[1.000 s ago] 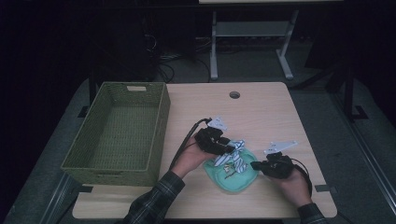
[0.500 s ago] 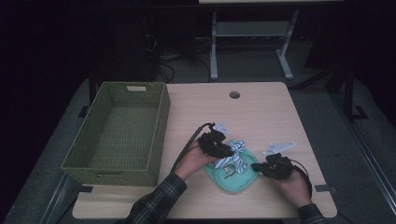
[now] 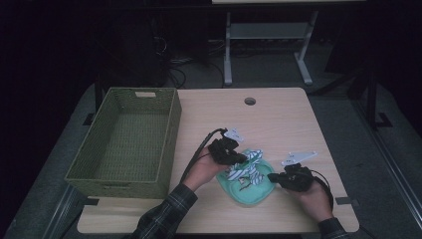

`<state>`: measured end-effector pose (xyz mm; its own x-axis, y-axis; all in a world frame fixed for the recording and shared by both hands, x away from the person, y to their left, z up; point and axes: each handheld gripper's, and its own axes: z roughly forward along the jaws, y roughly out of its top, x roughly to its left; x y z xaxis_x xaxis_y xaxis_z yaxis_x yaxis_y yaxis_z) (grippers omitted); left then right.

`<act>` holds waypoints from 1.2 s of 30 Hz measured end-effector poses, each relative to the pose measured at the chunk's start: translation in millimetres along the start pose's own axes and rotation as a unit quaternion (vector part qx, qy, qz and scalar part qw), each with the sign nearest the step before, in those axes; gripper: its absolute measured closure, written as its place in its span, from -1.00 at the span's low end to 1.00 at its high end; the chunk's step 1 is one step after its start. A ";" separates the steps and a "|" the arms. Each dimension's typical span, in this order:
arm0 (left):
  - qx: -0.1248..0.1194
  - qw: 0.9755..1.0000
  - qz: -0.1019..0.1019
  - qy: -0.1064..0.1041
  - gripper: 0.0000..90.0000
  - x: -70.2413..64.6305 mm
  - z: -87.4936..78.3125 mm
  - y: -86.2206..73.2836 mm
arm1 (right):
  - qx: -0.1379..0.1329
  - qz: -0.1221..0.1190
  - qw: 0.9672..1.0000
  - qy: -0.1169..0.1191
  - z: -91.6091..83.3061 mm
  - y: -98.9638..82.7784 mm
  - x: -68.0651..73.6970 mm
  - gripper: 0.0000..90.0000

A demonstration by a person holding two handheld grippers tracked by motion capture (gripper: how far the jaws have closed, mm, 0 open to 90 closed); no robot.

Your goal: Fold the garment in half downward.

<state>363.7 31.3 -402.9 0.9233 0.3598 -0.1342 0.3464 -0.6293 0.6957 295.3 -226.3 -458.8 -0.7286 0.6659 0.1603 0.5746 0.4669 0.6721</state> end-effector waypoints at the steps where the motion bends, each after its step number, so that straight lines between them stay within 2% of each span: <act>1: -0.005 1.000 -0.004 0.003 0.97 0.7 -3.1 0.4 | -0.002 -0.002 1.000 0.001 -1.0 0.5 0.8 0.99; 3: -0.013 1.000 -0.001 0.009 0.97 3.7 -9.8 1.3 | -0.006 -0.004 1.000 0.003 -2.8 1.7 3.7 0.99; 11: -0.044 0.999 -0.012 0.024 0.97 10.7 -31.1 3.2 | -0.017 -0.017 0.999 0.024 0.8 7.6 15.2 0.99; 14: -0.047 0.998 -0.011 0.027 0.97 10.4 -33.2 4.0 | -0.018 -0.021 0.999 0.035 4.2 11.9 21.2 0.99; 16: -0.046 0.998 -0.008 0.028 0.97 10.3 -33.2 4.4 | -0.021 -0.032 0.998 0.041 7.3 14.4 25.4 0.99; 19: -0.045 0.999 -0.008 0.029 0.97 10.9 -32.3 4.1 | -0.016 -0.039 0.998 0.047 9.0 16.4 32.4 0.99; 23: -0.046 0.999 -0.008 0.026 0.97 10.0 -31.6 4.5 | -0.022 -0.043 0.997 0.054 10.0 19.0 37.1 0.99; 26: -0.048 0.999 -0.009 0.021 0.97 5.7 -31.6 5.6 | -0.026 -0.045 0.997 0.051 15.3 24.2 36.1 0.99; 29: -0.046 0.999 -0.001 0.015 0.97 3.2 -32.4 6.7 | -0.031 -0.037 0.998 0.047 22.0 29.4 31.4 0.99; 32: -0.047 0.999 -0.004 0.010 0.97 0.1 -32.0 6.6 | -0.037 -0.029 0.998 0.044 28.1 32.0 25.0 1.00; 34: -0.048 0.999 -0.010 0.000 0.97 -2.5 -30.1 4.7 | -0.041 -0.024 0.998 0.044 31.0 32.6 21.0 0.99; 36: -0.040 0.999 -0.006 -0.004 0.97 -6.3 -26.2 1.7 | -0.045 -0.020 0.998 0.044 33.2 33.5 18.1 0.99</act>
<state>354.1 46.0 -382.4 0.9207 0.3608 -0.1490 0.3434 -0.5671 0.7487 313.7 -179.3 -457.4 -0.7829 0.5916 0.1924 0.5110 0.4351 0.7414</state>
